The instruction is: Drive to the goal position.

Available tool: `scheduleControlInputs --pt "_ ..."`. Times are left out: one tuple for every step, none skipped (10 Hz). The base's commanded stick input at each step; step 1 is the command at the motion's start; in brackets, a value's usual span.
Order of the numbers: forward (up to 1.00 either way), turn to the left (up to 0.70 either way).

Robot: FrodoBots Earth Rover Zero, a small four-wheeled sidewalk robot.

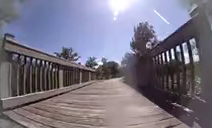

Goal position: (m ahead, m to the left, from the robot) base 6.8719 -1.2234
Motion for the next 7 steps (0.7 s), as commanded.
scheduleControlInputs --pt "0.45 0.0" --pt "0.45 0.0" --pt "0.45 0.0" --pt "0.45 0.0" --pt "0.45 0.0" --pt "0.45 0.0" --pt "0.45 0.0"
